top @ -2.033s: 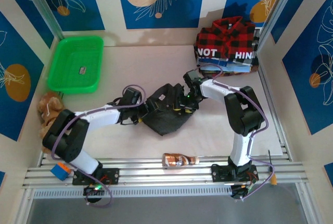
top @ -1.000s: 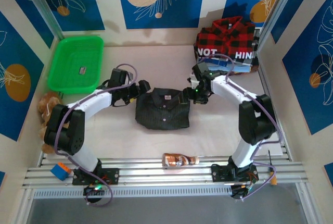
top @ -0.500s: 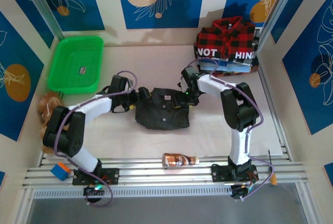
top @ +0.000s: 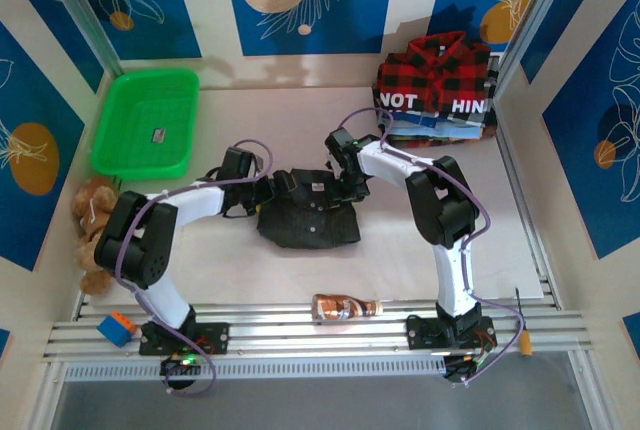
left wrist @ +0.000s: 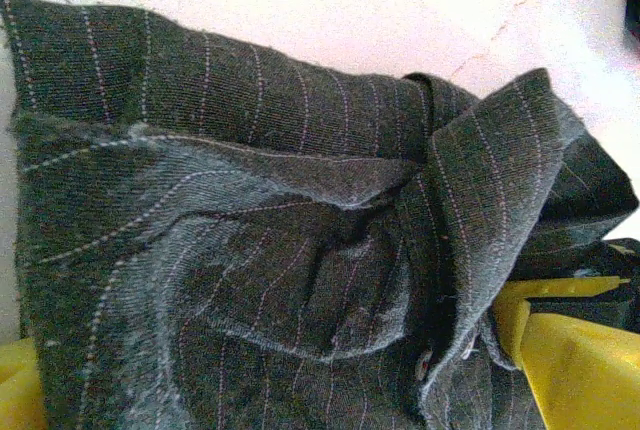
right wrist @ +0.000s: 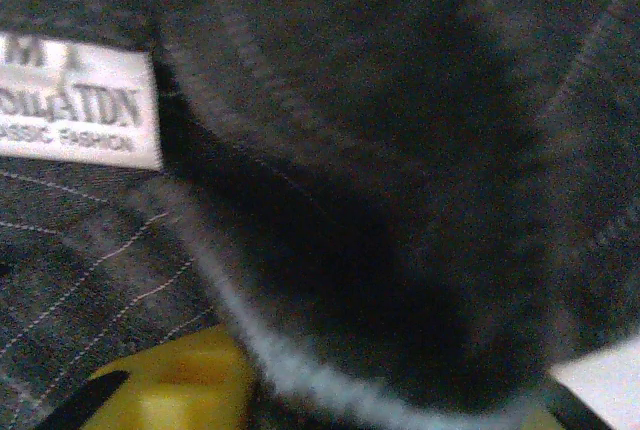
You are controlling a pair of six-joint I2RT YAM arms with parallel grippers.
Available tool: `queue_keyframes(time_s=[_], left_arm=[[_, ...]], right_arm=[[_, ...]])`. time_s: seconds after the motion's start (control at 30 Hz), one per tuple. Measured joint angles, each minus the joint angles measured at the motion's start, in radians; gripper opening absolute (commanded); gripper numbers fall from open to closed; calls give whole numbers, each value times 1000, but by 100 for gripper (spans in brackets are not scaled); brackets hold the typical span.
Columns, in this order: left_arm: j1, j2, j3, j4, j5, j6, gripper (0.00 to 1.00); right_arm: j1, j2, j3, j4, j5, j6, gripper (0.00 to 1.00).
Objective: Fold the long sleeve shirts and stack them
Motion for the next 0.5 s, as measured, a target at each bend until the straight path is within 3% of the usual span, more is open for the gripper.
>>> queue_keyframes(time_s=[0.13,0.5], left_arm=[[0,0,-3,8,2,0,99],[5,-151,90,-82,-9,61,100]], right_arm=[[24,5,31,-19,62,8,0],[15,-107,221,-120,479,-139,0]])
